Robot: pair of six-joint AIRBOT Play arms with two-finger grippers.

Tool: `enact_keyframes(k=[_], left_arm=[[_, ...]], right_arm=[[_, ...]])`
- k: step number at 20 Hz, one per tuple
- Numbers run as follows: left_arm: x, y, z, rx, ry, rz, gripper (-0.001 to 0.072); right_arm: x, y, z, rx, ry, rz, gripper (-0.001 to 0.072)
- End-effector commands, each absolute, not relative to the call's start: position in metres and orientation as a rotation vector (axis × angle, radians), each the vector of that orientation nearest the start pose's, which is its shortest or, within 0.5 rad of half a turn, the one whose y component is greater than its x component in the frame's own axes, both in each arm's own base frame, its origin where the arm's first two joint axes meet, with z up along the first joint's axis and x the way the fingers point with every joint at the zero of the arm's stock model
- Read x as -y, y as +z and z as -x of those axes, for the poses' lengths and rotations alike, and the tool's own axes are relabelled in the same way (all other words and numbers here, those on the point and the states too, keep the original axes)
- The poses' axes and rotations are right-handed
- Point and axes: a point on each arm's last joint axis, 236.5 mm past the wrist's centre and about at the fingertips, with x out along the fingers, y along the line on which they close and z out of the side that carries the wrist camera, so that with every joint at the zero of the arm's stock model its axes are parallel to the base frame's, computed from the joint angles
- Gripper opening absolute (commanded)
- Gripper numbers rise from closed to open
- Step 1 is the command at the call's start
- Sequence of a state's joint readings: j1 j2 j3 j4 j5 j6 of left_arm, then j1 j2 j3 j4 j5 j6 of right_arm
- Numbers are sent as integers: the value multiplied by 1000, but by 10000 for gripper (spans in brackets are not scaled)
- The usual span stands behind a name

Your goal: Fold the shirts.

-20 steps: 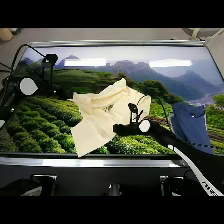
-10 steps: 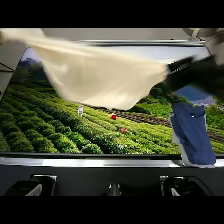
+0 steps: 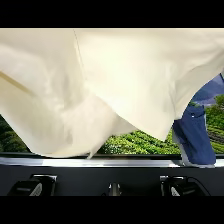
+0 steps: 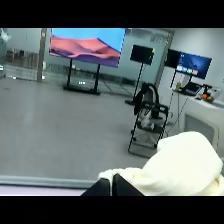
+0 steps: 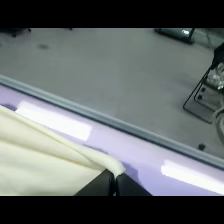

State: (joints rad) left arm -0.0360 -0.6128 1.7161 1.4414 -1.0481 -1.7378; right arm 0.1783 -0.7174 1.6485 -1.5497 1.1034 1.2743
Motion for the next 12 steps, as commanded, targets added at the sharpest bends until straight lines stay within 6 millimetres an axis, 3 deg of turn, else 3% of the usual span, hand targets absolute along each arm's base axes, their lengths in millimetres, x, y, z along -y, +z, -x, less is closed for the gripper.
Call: enact_keyframes(k=[1, 4, 7, 9, 12], left_arm=[[35, 411, -252, -236, -123, 201, 25], [39, 281, -302, -516, -100, 225, 25], [52, 172, -347, -640, -105, 325, 25], [67, 113, -371, -734, -112, 445, 25], [92, 59, -403, -854, -131, 503, 25]], right_arm=[[-59, 359, -319, -424, 258, 371, 19], [-78, 248, -371, -740, 362, 409, 21], [-100, 143, -427, -910, 430, 375, 22], [-118, 101, -463, -918, 453, 311, 21], [-139, 64, -495, -921, 432, 124, 21]])
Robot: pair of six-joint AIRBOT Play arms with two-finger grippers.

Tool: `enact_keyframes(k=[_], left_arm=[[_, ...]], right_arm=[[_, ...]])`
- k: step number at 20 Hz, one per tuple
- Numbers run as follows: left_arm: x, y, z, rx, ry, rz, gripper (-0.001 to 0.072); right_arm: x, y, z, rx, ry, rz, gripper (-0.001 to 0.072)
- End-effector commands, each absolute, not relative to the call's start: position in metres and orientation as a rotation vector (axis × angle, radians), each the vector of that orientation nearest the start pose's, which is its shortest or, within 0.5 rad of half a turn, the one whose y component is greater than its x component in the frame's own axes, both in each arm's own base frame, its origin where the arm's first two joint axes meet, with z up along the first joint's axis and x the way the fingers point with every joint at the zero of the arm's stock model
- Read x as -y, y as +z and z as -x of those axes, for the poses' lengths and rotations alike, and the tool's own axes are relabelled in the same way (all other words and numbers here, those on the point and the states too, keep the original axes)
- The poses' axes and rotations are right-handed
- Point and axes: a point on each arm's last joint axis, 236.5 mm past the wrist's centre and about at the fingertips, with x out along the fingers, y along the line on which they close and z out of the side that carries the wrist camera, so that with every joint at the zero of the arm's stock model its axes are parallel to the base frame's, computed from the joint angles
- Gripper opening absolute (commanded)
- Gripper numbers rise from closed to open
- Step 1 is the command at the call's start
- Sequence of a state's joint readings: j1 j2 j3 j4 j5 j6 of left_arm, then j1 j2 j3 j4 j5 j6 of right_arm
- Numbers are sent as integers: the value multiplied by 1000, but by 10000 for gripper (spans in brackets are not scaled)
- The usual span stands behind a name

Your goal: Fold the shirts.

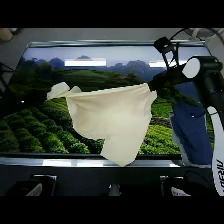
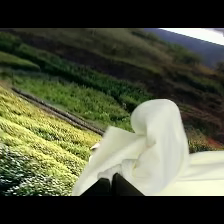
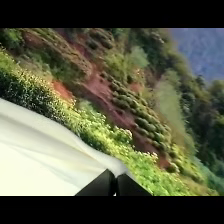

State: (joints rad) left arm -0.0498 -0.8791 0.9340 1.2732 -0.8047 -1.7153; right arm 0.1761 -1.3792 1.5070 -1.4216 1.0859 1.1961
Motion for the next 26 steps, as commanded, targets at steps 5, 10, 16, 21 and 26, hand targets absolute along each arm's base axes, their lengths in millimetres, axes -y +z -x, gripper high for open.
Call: enact_keyframes(k=[5, 10, 16, 21, 26], left_arm=[[108, 19, -419, -1079, -185, 398, 702], [73, 6, -354, -1389, -194, 390, 593], [142, -72, -309, -1497, -275, 533, 610], [165, -100, -305, -1562, -287, 549, 609], [165, -109, -319, -1514, -253, 558, 95]], right_arm=[[-140, 68, -502, -922, 443, 12, 532], [-48, 31, -401, -1335, 507, 46, 536], [-91, -51, -311, -1555, 738, -126, 684], [-91, -74, -319, -1529, 656, -176, 684], [-107, -100, -319, -1511, 612, -325, 692]])
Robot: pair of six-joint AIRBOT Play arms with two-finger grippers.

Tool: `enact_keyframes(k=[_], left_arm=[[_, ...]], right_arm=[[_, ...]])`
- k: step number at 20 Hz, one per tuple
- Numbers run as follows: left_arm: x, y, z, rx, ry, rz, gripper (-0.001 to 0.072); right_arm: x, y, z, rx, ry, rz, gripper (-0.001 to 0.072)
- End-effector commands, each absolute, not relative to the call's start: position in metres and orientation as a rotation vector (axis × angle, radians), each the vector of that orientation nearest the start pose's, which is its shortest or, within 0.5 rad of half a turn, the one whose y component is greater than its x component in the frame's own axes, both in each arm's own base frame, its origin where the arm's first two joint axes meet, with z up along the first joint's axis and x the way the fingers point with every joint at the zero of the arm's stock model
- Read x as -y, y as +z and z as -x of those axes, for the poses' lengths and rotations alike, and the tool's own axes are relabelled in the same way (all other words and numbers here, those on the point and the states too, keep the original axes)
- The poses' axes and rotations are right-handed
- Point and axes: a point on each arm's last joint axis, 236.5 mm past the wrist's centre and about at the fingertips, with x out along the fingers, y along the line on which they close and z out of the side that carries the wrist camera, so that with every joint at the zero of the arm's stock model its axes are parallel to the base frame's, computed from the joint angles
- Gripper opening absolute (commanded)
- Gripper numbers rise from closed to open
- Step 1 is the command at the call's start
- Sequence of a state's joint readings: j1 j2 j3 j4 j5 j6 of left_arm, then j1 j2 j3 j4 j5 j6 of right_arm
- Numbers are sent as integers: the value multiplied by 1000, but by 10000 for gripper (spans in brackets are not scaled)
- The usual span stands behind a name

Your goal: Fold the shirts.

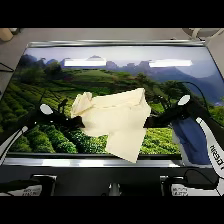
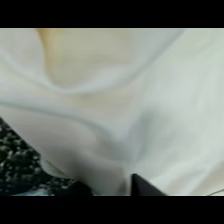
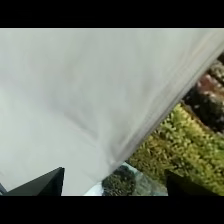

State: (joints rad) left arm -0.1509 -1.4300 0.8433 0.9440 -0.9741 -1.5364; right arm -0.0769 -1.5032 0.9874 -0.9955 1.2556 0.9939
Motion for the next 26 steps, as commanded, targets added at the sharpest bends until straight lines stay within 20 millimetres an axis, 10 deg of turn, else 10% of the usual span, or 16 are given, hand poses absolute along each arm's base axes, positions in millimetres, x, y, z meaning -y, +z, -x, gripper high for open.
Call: enact_keyframes(k=[1, 4, 7, 10, 12, 14, 16, 18, 22, 26], left_arm=[[164, -108, -321, -1506, -252, 559, 27], [166, -98, -327, -1478, -268, 551, 26], [168, -67, -342, -1388, -329, 511, 25], [157, 23, -375, -1134, -386, 359, 24], [142, 136, -391, -851, -399, 231, 24], [122, 279, -374, -503, -386, 134, 25], [103, 414, -319, -163, -372, 98, 25], [91, 506, -250, 99, -382, 144, 24], [84, 535, -192, 194, -406, 196, 24], [86, 490, -216, 2, -378, 164, 24]], right_arm=[[-109, -104, -320, -1508, 603, -351, 691], [-127, -114, -322, -1504, 605, -420, 633], [-152, -105, -326, -1457, 706, -360, 30], [-151, -41, -351, -1328, 837, -232, 19], [-138, 62, -392, -1055, 826, -64, 19], [-123, 216, -410, -639, 736, 186, 20], [-100, 382, -378, -201, 524, 368, 20], [-86, 486, -306, 79, 383, 418, 19], [-89, 514, -233, 152, 372, 360, 20], [-79, 482, -246, 14, 349, 379, 20]])
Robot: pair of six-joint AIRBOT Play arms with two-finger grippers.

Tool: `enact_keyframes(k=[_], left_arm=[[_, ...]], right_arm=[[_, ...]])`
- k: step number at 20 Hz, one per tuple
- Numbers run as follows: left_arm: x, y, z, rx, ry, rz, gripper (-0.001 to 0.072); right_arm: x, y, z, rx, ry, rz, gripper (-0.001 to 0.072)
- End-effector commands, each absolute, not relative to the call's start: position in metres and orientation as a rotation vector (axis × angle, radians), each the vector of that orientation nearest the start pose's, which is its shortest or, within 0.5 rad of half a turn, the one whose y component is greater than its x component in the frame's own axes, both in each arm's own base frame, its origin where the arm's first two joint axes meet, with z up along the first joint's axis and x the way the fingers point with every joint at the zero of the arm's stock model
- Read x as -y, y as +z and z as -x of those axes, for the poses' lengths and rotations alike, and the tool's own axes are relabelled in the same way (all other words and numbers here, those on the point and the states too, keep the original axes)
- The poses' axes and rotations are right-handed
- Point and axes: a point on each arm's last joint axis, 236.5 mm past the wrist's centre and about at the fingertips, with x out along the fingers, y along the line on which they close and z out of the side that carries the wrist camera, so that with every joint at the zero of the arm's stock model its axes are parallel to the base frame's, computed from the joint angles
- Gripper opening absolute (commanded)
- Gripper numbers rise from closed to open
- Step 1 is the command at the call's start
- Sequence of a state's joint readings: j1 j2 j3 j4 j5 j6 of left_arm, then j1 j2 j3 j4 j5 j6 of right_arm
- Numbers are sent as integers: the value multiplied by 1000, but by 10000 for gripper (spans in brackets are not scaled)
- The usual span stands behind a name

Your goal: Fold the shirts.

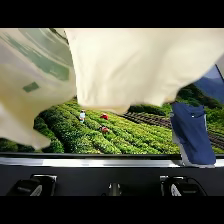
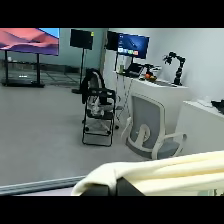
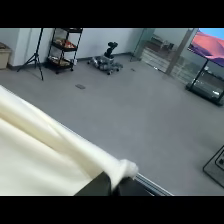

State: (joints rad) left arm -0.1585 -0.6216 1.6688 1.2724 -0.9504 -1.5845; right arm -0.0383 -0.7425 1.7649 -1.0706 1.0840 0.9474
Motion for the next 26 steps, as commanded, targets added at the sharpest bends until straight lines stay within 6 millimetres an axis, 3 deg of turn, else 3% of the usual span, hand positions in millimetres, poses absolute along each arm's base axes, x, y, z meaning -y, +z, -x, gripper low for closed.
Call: enact_keyframes(k=[1, 3, 7, 10, 12, 13, 15, 17, 18, 19, 20, 21, 22, 24, 26], left_arm=[[86, 470, -228, -81, -360, 144, 24], [87, 417, -258, -279, -335, 114, 25], [99, 280, -334, -644, -310, 103, 25], [108, 170, -400, -807, -270, 140, 25], [116, 109, -435, -894, -257, 177, 25], [121, 80, -446, -945, -255, 197, 25], [134, 31, -449, -1064, -265, 262, 26], [144, 1, -440, -1170, -277, 309, 29], [143, -7, -435, -1205, -275, 305, 83], [135, -8, -432, -1231, -265, 296, 290], [119, -4, -428, -1262, -243, 277, 554], [100, 3, -422, -1294, -240, 239, 623], [78, 12, -414, -1329, -252, 186, 615], [21, 18, -388, -1419, -159, 146, 599], [-17, 8, -355, -1490, -69, 201, 351]], right_arm=[[-74, 465, -257, -60, 347, 385, 20], [-68, 416, -283, -255, 372, 404, 20], [-59, 263, -350, -768, 487, 362, 20], [-61, 157, -424, -903, 505, 292, 20], [-66, 109, -473, -923, 451, 133, 21], [-77, 87, -487, -949, 449, 11, 21], [-101, 50, -493, -1024, 509, -148, 22], [-118, 28, -495, -1070, 555, -251, 24], [-117, 25, -498, -1065, 553, -252, 89], [-113, 28, -498, -1055, 560, -235, 229], [-107, 36, -495, -1042, 591, -190, 326], [-98, 44, -487, -1042, 619, -133, 336], [-86, 51, -475, -1068, 629, -84, 370], [-57, 44, -434, -1224, 614, 52, 382], [-32, 22, -396, -1398, 583, 169, 418]])
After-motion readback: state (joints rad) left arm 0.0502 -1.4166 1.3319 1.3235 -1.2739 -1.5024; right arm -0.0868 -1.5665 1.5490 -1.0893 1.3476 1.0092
